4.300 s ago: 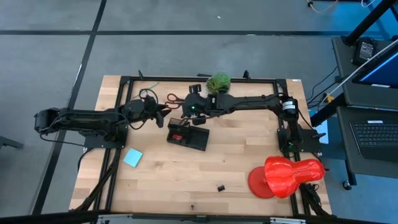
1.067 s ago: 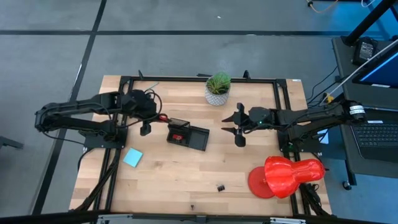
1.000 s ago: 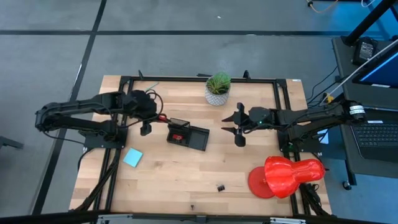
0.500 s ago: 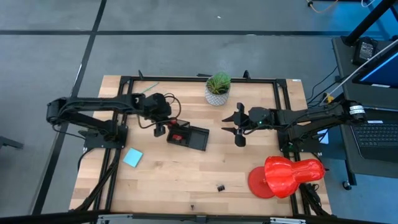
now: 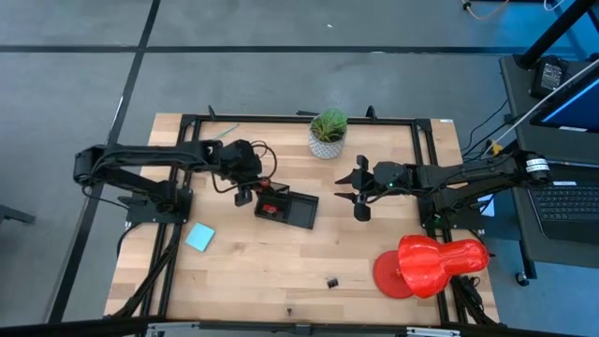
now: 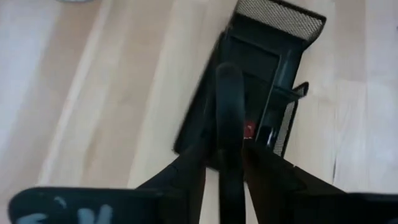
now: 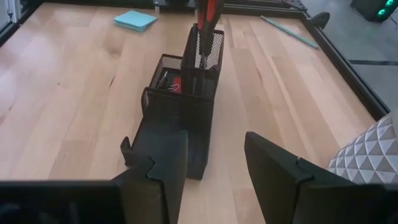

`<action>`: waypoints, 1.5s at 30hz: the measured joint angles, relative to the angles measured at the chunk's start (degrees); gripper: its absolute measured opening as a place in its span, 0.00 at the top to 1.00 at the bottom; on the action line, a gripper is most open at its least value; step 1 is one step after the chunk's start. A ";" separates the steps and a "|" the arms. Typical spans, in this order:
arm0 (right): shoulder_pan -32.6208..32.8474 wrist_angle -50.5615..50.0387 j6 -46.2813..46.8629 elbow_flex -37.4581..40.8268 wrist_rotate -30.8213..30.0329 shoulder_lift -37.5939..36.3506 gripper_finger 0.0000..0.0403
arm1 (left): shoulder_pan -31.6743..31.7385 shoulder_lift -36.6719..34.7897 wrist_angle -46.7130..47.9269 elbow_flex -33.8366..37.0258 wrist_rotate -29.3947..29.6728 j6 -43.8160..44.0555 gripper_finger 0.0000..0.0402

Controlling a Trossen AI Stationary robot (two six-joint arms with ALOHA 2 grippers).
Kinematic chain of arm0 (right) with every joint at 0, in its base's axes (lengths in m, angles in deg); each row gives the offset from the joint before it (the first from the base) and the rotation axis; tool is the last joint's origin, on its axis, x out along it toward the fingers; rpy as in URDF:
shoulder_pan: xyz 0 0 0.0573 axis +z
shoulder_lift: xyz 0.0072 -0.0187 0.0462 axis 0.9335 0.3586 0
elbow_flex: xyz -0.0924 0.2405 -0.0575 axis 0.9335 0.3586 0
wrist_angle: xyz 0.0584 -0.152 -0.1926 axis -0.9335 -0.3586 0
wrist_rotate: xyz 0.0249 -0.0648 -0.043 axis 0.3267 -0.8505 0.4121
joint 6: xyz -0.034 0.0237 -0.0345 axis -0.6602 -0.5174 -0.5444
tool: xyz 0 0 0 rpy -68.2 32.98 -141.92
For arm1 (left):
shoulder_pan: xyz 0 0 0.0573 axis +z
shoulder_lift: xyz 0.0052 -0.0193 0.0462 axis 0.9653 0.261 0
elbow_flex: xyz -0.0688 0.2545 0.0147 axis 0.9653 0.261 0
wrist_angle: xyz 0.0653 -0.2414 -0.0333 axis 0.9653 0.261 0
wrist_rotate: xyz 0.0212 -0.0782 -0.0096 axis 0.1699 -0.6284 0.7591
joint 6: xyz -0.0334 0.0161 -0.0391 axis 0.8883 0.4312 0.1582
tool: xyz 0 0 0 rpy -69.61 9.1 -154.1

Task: Pick and place office supplies into organizer
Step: Put the scissors into the top left section of the desk organizer, then put the top binder clip into the bottom left section of the desk organizer

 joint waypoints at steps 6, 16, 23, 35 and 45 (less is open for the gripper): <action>0.00 -0.20 -0.34 0.00 0.01 0.00 0.60 | 0.00 -3.53 6.46 -3.53 7.65 0.48 0.73; 0.00 -0.25 -4.19 0.00 0.02 0.00 0.60 | 0.05 -8.92 10.27 -3.23 26.62 12.64 0.77; 0.02 -0.75 -13.33 -0.02 0.03 0.00 0.60 | 0.38 -8.11 11.35 -2.20 28.74 16.65 0.77; 0.02 -6.12 -11.28 -0.04 0.26 0.00 0.60 | -1.33 -4.85 11.55 -2.15 28.68 18.25 0.77; 0.04 -6.73 -7.77 -0.04 2.16 0.00 0.60 | -1.34 -4.78 11.77 -2.15 29.10 17.36 0.77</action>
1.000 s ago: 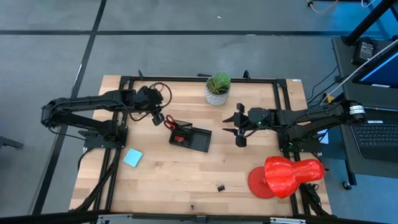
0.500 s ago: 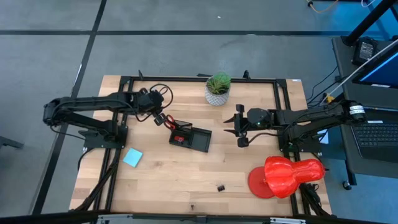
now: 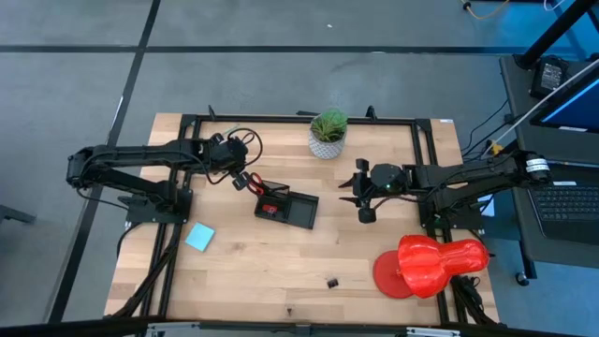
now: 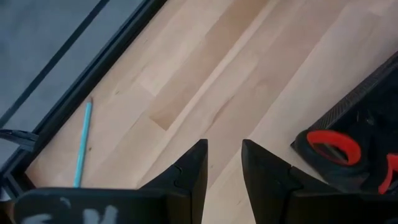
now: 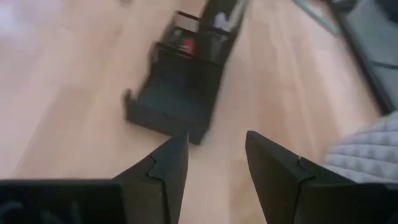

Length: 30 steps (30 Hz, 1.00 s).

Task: Pick and place office supplies into organizer
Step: Put the top binder clip into the bottom left section of the desk organizer

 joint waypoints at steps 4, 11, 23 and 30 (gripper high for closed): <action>0.38 0.01 2.42 0.00 7.26 0.00 0.60 | -1.46 -1.09 1.08 0.09 0.12 -1.06 0.77; 3.05 1.25 2.25 0.00 12.57 0.00 0.60 | -7.57 -7.69 0.32 0.07 3.64 0.53 0.77; 8.71 9.39 6.09 0.00 12.64 7.05 0.60 | -19.23 -18.98 -26.58 18.36 7.36 -3.91 0.77; 12.23 16.96 12.16 -0.02 12.64 16.57 0.60 | -21.98 -24.37 -35.29 28.59 7.02 -5.33 0.77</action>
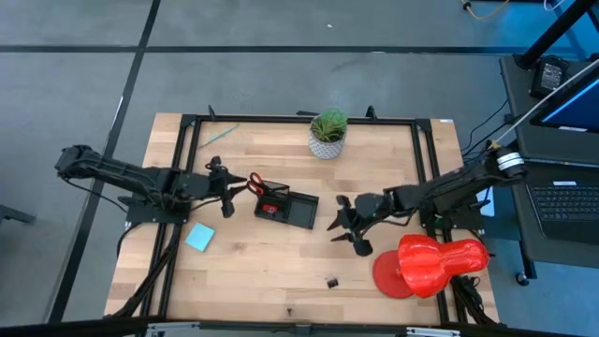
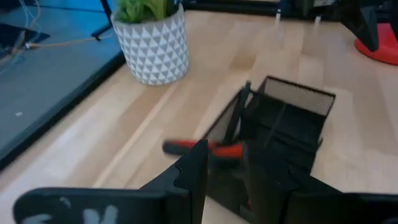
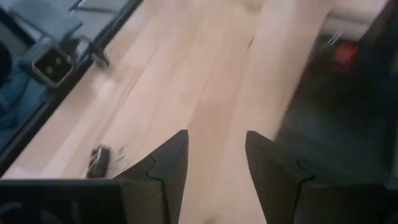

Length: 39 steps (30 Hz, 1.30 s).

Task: Pick and place office supplies into organizer
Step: Put the top binder clip into the bottom left section of the desk organizer

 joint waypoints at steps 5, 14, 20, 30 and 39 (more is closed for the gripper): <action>3.62 0.13 11.16 0.00 0.18 4.85 0.60 | -1.46 -3.86 -0.13 4.63 -1.74 2.23 0.77; 10.86 7.75 29.30 0.00 4.46 10.53 0.60 | -1.98 -6.70 0.52 7.94 -4.53 -0.41 0.77; 12.62 16.23 32.17 0.00 3.65 15.11 0.60 | -1.90 -6.65 0.57 8.00 -4.52 -0.89 0.77; 13.47 19.05 32.16 -3.19 3.44 23.54 0.60 | -1.90 -6.62 0.47 8.00 -4.52 -0.69 0.77; 14.94 17.25 32.31 -5.44 5.05 25.87 0.60 | -1.90 -6.62 0.46 8.00 -4.51 0.74 0.77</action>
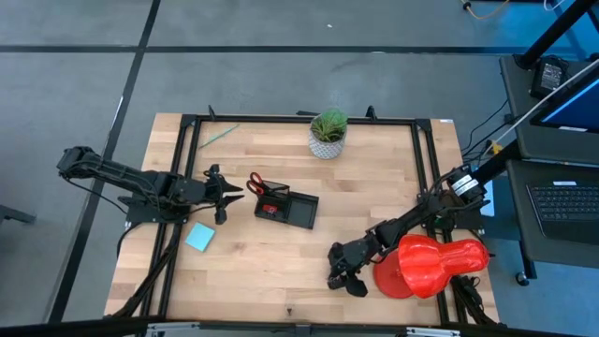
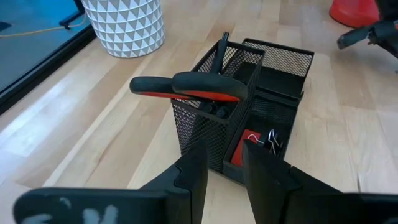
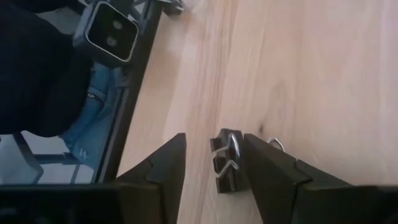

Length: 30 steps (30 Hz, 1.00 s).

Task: Pick and place office supplies into organizer
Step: Put the top binder clip into the bottom left section of the desk organizer

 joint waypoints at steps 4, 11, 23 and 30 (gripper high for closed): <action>0.00 -0.92 -0.09 0.00 -0.04 0.00 0.66 | 0.00 0.00 0.00 0.00 -0.01 0.61 0.77; -0.02 -1.35 -0.72 0.00 -0.07 0.00 0.85 | 0.00 0.00 0.00 0.00 0.01 -0.73 0.77; -2.67 0.65 -2.03 0.01 -1.78 -0.50 0.99 | 0.00 0.00 0.02 0.00 0.02 -1.53 0.77; -7.84 1.04 -7.96 -0.05 -6.18 -2.87 0.99 | 0.00 0.00 0.00 0.00 0.04 -2.04 0.77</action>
